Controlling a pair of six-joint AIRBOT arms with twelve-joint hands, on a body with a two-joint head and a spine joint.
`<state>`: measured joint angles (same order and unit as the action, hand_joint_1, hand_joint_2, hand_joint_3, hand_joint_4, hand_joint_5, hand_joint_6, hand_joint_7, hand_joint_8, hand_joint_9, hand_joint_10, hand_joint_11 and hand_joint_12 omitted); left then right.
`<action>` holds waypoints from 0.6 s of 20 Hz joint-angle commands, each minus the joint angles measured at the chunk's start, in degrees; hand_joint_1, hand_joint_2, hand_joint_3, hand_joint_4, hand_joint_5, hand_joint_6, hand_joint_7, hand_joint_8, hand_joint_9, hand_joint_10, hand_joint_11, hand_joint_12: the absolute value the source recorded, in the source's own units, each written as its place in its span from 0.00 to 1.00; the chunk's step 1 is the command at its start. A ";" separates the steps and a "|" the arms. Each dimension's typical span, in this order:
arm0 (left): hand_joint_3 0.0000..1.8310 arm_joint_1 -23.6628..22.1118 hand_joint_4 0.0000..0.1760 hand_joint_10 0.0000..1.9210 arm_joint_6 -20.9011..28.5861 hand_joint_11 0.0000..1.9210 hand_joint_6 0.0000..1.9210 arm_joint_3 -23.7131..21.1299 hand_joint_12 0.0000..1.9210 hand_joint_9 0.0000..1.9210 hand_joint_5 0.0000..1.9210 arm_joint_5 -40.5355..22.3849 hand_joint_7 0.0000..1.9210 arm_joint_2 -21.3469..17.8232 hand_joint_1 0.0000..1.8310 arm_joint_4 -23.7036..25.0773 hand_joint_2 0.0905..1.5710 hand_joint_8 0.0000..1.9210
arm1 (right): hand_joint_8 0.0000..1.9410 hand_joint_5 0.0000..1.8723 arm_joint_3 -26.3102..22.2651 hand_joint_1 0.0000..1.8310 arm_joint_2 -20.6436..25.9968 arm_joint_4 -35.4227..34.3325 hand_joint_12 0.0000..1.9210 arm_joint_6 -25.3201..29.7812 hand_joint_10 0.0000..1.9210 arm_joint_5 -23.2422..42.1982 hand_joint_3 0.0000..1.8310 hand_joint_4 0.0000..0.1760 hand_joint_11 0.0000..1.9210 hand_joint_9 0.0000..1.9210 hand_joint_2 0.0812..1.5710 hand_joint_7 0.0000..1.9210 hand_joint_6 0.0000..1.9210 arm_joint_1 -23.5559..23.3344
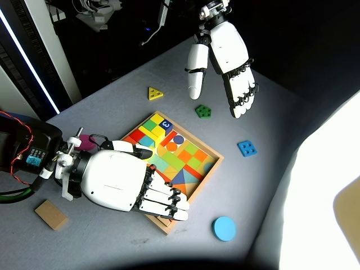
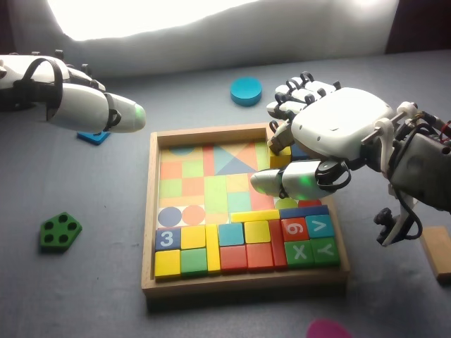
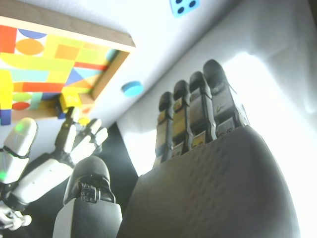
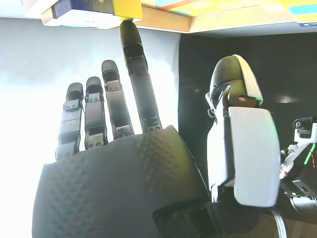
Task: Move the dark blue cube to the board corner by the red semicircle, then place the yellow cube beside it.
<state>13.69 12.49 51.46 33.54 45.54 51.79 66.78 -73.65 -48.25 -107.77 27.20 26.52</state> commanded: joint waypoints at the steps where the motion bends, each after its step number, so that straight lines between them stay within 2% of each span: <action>1: 0.00 -0.52 0.00 0.00 0.23 0.00 0.00 -0.03 0.20 0.06 0.09 -2.08 0.10 0.11 0.00 2.66 0.72 0.00 | 0.01 0.41 0.33 0.00 0.58 0.48 0.00 -0.35 0.00 3.20 0.00 0.00 0.00 0.01 0.70 0.11 0.00 0.18; 4: 0.00 -0.52 0.00 0.00 0.23 0.00 0.00 -0.03 0.22 0.07 0.09 -2.08 0.10 0.17 0.00 2.66 0.72 0.00 | 0.00 0.41 0.34 0.00 0.75 0.48 0.00 -0.36 0.00 3.39 0.00 0.00 0.00 0.01 0.70 0.11 0.00 0.16; 12: 0.00 -0.51 0.00 0.00 0.23 0.00 0.00 -0.05 0.19 0.06 0.08 -2.07 0.09 0.25 0.00 2.66 0.72 0.00 | 0.01 0.41 0.29 0.00 1.24 0.48 0.00 -0.55 0.00 3.55 0.00 0.00 0.00 0.01 0.70 0.11 0.00 -0.21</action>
<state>13.69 12.49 51.46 33.54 45.60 51.81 66.74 -73.10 -48.38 -107.72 26.94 26.37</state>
